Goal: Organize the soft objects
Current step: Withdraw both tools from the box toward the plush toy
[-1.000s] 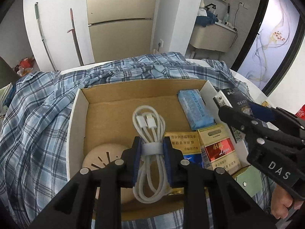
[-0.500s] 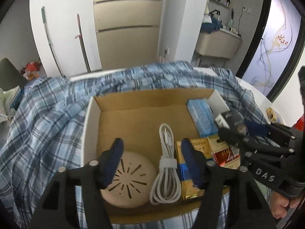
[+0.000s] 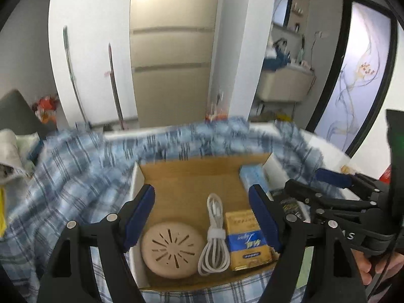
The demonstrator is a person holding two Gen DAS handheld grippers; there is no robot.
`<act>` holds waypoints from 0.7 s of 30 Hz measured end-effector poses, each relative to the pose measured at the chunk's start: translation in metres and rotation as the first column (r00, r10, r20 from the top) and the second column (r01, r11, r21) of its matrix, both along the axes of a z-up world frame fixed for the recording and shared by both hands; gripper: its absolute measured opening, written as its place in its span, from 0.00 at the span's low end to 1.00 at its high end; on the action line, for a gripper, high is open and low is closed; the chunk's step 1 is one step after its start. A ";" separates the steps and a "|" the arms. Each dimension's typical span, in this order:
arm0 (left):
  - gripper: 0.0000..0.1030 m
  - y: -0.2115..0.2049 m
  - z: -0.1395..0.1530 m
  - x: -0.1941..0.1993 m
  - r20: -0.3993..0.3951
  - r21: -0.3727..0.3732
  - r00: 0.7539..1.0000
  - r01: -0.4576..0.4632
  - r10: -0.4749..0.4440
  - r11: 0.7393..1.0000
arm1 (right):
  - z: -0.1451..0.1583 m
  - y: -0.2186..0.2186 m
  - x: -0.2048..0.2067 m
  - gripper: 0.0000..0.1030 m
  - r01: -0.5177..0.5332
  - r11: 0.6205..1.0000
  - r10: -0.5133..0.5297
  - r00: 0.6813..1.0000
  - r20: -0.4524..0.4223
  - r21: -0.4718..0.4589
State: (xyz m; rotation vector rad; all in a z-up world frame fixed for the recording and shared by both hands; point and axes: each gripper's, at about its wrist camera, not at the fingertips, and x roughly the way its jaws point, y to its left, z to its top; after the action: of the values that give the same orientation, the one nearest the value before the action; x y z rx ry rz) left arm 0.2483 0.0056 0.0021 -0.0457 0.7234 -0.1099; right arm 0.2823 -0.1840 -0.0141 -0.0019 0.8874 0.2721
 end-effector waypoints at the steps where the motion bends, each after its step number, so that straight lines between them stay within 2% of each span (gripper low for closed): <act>1: 0.76 0.000 0.009 -0.005 0.031 0.010 1.000 -0.002 0.001 1.000 | 0.006 -0.002 -0.002 0.66 0.000 1.000 -0.001 1.000 0.013 0.009; 4: 0.76 -0.002 0.033 -0.020 0.098 0.008 0.995 0.003 -0.003 1.000 | 0.028 -0.006 -0.011 0.67 0.006 1.000 -0.008 0.997 0.072 0.025; 8: 0.76 -0.003 0.064 -0.042 0.166 -0.026 0.986 0.028 -0.024 0.999 | 0.062 -0.016 -0.026 0.73 0.020 0.999 -0.024 0.986 0.166 0.027; 11: 0.77 -0.006 0.085 -0.063 0.223 -0.027 0.974 0.035 -0.028 0.999 | 0.090 -0.028 -0.040 0.87 0.060 0.997 -0.070 0.967 0.244 0.051; 12: 0.77 -0.007 0.093 -0.072 0.244 -0.023 0.969 0.040 -0.033 0.999 | 0.098 -0.031 -0.044 0.88 0.060 0.996 -0.074 0.962 0.262 0.064; 14: 0.86 -0.008 0.103 -0.086 0.283 -0.024 0.959 0.036 -0.028 0.999 | 0.110 -0.037 -0.054 0.89 0.067 0.994 -0.088 0.953 0.289 0.081; 17: 0.86 -0.006 0.116 -0.108 0.330 -0.041 0.944 0.033 -0.017 0.999 | 0.121 -0.040 -0.070 0.92 0.046 0.996 -0.070 0.946 0.316 0.082; 21: 0.90 -0.001 0.121 -0.131 0.354 -0.069 0.935 0.027 -0.001 0.997 | 0.127 -0.039 -0.099 0.97 -0.003 0.998 -0.022 0.926 0.377 0.064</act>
State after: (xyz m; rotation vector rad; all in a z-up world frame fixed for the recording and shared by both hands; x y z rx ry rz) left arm 0.1172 0.0044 0.1229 -0.0881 0.3580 -0.1535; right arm 0.1833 -0.2231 0.1129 0.0087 0.4942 0.2794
